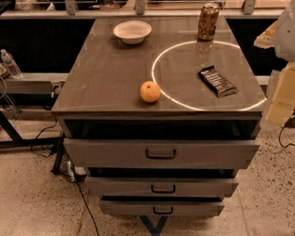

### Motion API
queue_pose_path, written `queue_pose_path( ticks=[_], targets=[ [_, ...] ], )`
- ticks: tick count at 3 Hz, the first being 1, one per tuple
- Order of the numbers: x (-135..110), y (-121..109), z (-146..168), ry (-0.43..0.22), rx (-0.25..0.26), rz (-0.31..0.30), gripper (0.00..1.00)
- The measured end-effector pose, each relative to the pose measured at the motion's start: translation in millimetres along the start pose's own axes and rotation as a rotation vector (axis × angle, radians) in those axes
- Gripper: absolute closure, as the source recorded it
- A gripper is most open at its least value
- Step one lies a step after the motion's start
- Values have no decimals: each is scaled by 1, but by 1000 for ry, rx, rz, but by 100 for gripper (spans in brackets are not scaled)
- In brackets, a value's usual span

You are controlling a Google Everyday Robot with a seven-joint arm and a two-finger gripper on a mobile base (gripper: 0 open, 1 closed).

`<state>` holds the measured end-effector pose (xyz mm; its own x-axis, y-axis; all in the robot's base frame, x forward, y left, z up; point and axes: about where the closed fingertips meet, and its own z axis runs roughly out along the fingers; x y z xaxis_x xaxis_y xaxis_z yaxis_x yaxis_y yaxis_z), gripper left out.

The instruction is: Place orange can into paper bowl

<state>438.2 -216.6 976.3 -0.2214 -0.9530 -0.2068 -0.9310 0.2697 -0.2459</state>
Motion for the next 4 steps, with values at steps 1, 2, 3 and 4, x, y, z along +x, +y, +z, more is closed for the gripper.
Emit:
queue_pose_path(
  ticks=[1,2,3,4],
  targets=[
    [0,0,0,0,0,0,0],
    [6,-41,11,-47,38,5,0],
    [12,-107,31,-99,103,3,0],
    [11,-193,44,-174,228,29,0]
  ],
)
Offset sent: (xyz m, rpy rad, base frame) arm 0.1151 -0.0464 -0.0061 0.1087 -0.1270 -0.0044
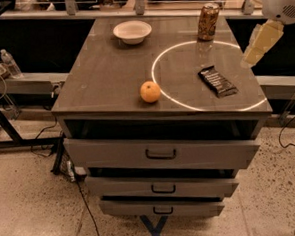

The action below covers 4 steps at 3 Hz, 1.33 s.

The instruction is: Place orange can into paper bowl

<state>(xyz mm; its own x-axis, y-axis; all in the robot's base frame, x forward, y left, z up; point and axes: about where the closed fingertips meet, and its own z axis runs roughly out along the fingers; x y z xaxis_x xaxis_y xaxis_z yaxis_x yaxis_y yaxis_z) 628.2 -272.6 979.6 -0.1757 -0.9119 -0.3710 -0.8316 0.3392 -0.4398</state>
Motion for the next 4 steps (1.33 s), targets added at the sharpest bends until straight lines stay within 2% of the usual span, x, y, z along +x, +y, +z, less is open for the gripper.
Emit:
queue_pose_path(
  ticks=[1,2,4],
  targets=[
    [0,0,0,0,0,0,0],
    [-2,-6,11,-18,16,41,0],
    [9,-53,65,-134,73,232,0]
  ],
)
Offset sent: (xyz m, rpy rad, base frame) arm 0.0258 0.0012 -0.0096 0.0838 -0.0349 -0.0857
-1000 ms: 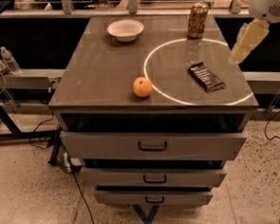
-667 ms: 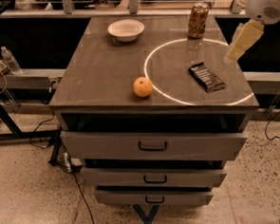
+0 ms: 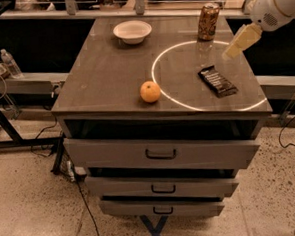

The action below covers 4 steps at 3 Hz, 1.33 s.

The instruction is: Place orange can into paper bowl

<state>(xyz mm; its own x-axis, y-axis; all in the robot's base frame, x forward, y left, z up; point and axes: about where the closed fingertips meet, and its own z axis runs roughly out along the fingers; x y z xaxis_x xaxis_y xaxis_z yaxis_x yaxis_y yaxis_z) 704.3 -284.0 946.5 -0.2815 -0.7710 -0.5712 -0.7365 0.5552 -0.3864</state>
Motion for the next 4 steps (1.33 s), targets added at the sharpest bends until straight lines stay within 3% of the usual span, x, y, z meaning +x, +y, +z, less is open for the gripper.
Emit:
queue_pose_path(
  ticks=[2,3,4],
  targets=[
    [-11,-41,55,-144,90,218,0],
    [-27,-67,70,-206,173,281,0],
    [-30,-73,70,-224,195,287,0]
  ],
)
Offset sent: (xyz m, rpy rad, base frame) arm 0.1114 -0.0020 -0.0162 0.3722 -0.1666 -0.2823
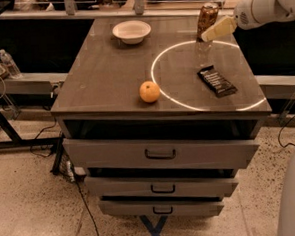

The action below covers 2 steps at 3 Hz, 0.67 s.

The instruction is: Place orange can into paper bowl

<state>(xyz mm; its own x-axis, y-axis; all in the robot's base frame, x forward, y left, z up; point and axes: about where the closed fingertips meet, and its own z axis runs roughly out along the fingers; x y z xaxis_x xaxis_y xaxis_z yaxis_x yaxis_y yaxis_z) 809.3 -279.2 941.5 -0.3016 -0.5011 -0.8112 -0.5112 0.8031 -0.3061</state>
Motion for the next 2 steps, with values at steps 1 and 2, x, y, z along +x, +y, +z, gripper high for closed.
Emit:
queue_pose_path(
  ticks=[1,2],
  targets=[
    [2,1,5,-4,1,46,0],
    [-3,-2,37,-48,31,127,0]
  ],
)
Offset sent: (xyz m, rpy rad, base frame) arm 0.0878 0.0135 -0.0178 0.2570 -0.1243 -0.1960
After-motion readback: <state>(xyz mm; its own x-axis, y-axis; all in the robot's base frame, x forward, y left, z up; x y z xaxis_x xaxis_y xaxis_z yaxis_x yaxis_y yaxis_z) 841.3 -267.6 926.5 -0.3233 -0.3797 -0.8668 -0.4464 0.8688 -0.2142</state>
